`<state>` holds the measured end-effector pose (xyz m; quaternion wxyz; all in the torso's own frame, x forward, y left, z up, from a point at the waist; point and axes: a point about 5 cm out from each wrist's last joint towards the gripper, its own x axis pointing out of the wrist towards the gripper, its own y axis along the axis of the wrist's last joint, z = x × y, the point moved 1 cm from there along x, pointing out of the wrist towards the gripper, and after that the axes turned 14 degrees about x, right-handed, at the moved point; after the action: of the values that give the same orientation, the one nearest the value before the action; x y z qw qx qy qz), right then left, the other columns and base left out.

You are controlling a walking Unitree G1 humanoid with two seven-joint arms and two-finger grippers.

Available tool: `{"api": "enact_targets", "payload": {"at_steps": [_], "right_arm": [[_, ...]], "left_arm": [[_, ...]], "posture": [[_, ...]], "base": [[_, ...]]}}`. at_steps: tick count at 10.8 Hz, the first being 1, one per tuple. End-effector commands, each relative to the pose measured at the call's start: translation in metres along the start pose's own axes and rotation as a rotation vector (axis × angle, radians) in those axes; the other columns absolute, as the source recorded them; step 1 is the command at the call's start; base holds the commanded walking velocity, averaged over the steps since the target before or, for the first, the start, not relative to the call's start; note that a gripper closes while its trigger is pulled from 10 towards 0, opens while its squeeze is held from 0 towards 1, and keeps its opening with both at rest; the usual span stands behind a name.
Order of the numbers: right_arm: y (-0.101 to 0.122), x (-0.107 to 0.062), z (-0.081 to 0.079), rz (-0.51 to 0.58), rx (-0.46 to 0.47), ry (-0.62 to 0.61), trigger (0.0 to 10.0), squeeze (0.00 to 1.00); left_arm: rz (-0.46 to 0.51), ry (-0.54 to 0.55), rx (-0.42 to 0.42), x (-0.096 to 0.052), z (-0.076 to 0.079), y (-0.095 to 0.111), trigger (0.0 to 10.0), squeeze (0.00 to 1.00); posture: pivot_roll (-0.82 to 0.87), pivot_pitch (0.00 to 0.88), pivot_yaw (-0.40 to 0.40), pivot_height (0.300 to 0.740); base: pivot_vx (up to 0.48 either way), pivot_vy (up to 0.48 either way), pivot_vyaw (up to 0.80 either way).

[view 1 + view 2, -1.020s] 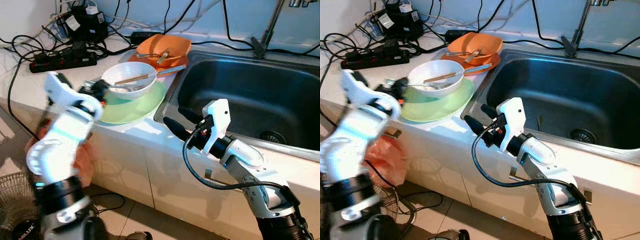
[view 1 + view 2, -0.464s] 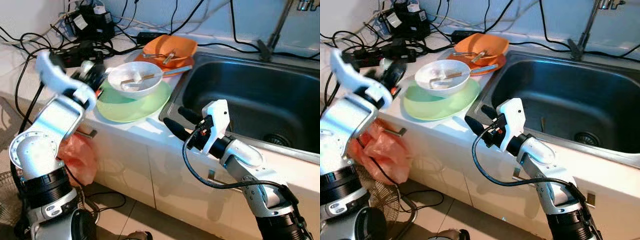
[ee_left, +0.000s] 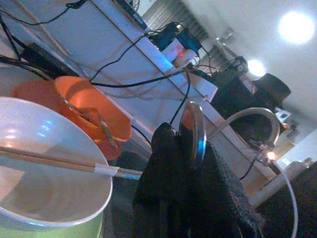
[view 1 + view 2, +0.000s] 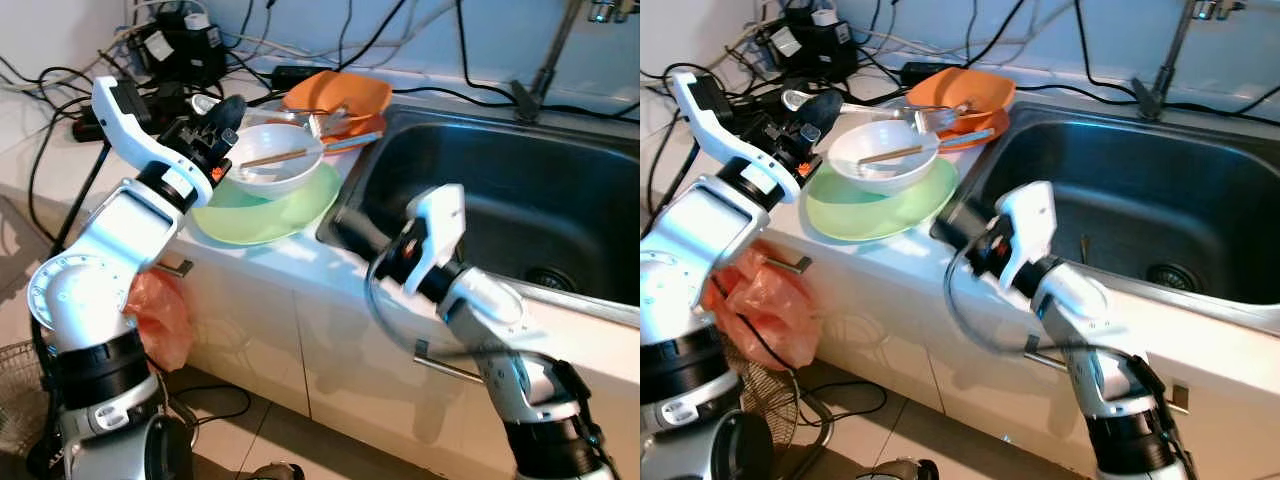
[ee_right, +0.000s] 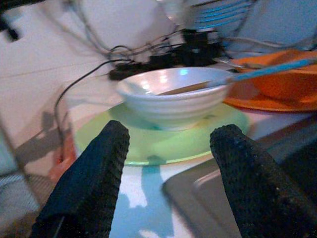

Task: Kitchen organization

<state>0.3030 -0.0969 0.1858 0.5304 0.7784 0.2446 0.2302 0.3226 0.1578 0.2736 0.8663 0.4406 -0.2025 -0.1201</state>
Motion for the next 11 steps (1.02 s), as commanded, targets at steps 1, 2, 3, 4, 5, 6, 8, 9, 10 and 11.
{"api": "enact_targets", "payload": {"at_steps": [1, 2, 3, 4, 5, 6, 8, 9, 10, 11], "right_arm": [[0.008, 0.002, 0.008, 0.050, 0.010, -0.067, 10.0, 0.00], [0.011, 0.003, 0.022, 0.093, 0.010, -0.185, 10.0, 0.00], [0.014, 0.005, 0.022, 0.120, 0.018, -0.195, 10.0, 0.00], [0.017, 0.006, 0.021, 0.136, 0.036, -0.194, 10.0, 0.00], [0.016, 0.007, 0.018, 0.138, 0.053, -0.188, 10.0, 0.00], [0.015, 0.009, 0.017, 0.139, 0.063, -0.185, 10.0, 0.00], [0.015, 0.013, 0.014, 0.160, 0.141, -0.186, 10.0, 0.00], [0.017, 0.012, 0.015, 0.171, 0.164, -0.199, 10.0, 0.00], [0.019, 0.011, 0.017, 0.184, 0.169, -0.214, 10.0, 0.00], [0.023, 0.010, 0.024, 0.219, 0.163, -0.266, 10.0, 0.00]], "left_arm": [[-0.018, -0.020, -0.013, 0.002, -0.004, -0.012, 0.0, 0.00], [-0.043, -0.026, -0.044, 0.007, -0.010, -0.033, 0.0, 0.00], [-0.064, -0.019, -0.063, 0.009, -0.011, -0.050, 0.0, 0.00], [-0.080, -0.025, -0.086, 0.008, -0.009, -0.062, 0.0, 0.00], [-0.116, -0.056, -0.105, 0.007, -0.004, -0.081, 0.0, 0.00], [-0.112, -0.062, -0.108, 0.008, -0.002, -0.085, 0.0, 0.00], [-0.076, -0.083, -0.150, 0.014, 0.000, -0.093, 0.0, 0.00], [-0.036, -0.078, -0.163, 0.018, 0.000, -0.090, 0.0, 0.00], [-0.011, -0.072, -0.156, 0.019, -0.001, -0.086, 0.0, 0.00], [0.024, -0.064, -0.153, 0.020, -0.003, -0.082, 0.0, 0.00]], "posture": [[0.07, 0.028, 0.080, 0.740], [0.06, 0.025, 0.080, 0.740], [0.06, 0.026, 0.082, 0.740], [0.06, 0.027, 0.081, 0.740], [0.07, 0.029, 0.080, 0.740], [0.07, 0.029, 0.083, 0.740], [0.06, 0.029, 0.090, 0.740], [0.05, 0.029, 0.092, 0.740], [0.05, 0.029, 0.092, 0.740], [0.05, 0.029, 0.094, 0.740]], "base": [[0.000, 0.000, 0.00], [0.000, 0.000, 0.00], [0.000, 0.000, 0.00], [0.000, 0.000, 0.00], [0.000, 0.000, 0.00], [0.000, 0.000, 0.00], [0.000, 0.000, 0.00], [0.000, 0.000, 0.00], [0.000, 0.000, 0.00], [0.000, 0.000, 0.00]]}}
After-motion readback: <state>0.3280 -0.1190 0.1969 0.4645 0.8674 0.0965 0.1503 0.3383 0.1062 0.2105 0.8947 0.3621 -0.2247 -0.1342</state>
